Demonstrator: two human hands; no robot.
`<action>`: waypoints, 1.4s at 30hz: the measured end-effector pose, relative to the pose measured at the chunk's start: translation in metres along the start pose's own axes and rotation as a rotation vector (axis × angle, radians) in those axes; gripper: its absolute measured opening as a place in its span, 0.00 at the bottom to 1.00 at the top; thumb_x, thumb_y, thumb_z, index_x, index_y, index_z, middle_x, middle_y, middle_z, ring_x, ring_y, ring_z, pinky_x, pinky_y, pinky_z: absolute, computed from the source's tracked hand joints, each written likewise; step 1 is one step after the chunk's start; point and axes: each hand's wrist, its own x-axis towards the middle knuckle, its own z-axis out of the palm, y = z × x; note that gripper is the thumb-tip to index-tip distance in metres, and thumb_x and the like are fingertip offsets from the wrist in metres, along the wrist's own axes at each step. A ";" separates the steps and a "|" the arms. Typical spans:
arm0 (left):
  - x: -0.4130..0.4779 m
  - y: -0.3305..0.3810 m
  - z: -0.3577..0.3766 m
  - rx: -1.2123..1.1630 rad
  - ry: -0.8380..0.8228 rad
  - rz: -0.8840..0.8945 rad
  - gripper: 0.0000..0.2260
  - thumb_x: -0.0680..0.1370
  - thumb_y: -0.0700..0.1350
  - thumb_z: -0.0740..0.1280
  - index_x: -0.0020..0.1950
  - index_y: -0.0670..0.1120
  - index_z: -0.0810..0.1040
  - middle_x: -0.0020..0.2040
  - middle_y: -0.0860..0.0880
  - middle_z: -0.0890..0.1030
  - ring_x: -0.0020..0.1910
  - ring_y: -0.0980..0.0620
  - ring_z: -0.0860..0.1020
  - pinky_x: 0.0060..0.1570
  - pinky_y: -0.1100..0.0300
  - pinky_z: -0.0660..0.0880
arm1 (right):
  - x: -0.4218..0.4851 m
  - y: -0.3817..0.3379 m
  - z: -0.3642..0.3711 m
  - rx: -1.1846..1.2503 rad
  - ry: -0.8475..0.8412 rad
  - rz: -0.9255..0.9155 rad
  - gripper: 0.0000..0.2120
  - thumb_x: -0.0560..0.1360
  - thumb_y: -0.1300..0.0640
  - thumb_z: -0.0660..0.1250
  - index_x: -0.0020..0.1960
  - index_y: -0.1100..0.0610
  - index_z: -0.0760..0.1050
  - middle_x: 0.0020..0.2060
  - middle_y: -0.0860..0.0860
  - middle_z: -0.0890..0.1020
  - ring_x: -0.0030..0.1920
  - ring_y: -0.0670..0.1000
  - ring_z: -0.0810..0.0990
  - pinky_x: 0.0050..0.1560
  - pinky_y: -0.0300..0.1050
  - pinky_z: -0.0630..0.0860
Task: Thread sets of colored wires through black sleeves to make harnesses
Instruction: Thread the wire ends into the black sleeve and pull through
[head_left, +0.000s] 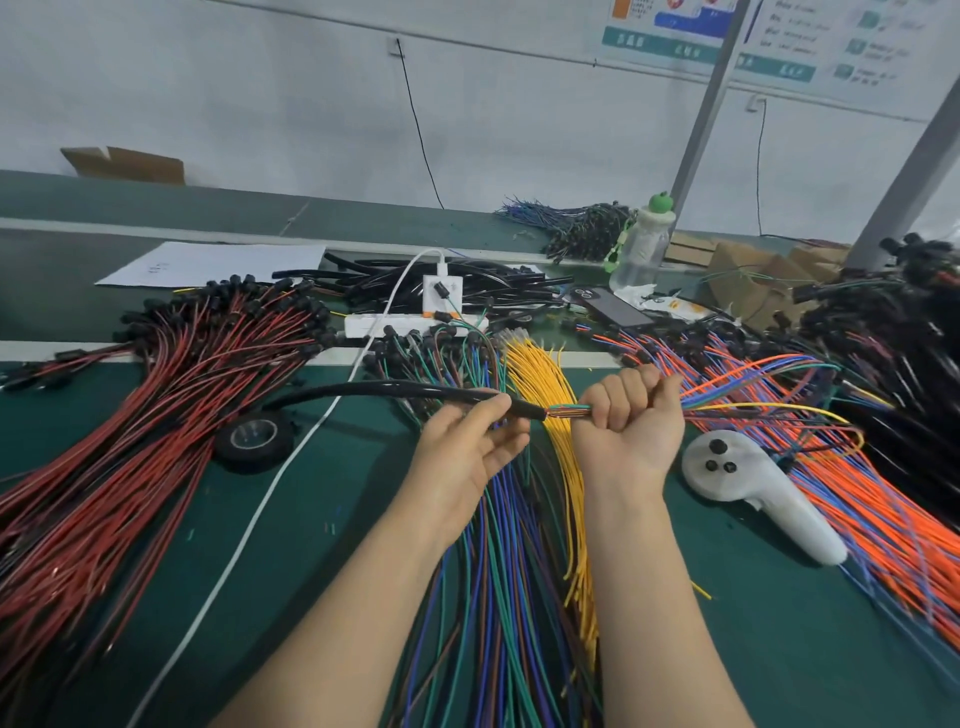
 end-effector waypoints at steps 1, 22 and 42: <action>0.000 0.000 0.001 0.004 -0.015 -0.012 0.03 0.77 0.36 0.65 0.44 0.42 0.75 0.37 0.47 0.80 0.35 0.53 0.80 0.37 0.64 0.79 | 0.000 0.000 0.000 0.001 0.000 0.001 0.24 0.83 0.45 0.50 0.31 0.54 0.62 0.18 0.47 0.56 0.23 0.46 0.46 0.17 0.36 0.50; 0.001 -0.003 -0.001 -0.069 -0.159 0.028 0.05 0.69 0.41 0.68 0.43 0.43 0.78 0.37 0.48 0.81 0.36 0.55 0.80 0.38 0.66 0.78 | -0.001 0.003 -0.002 0.008 0.021 -0.028 0.23 0.83 0.46 0.50 0.33 0.55 0.64 0.19 0.46 0.57 0.23 0.46 0.47 0.17 0.37 0.51; 0.004 -0.010 -0.003 0.142 -0.051 0.114 0.01 0.75 0.38 0.68 0.45 0.42 0.78 0.40 0.48 0.83 0.41 0.54 0.82 0.43 0.65 0.78 | -0.005 0.001 0.005 -0.248 -0.001 -0.160 0.23 0.83 0.45 0.49 0.34 0.55 0.64 0.19 0.46 0.57 0.17 0.44 0.53 0.19 0.37 0.50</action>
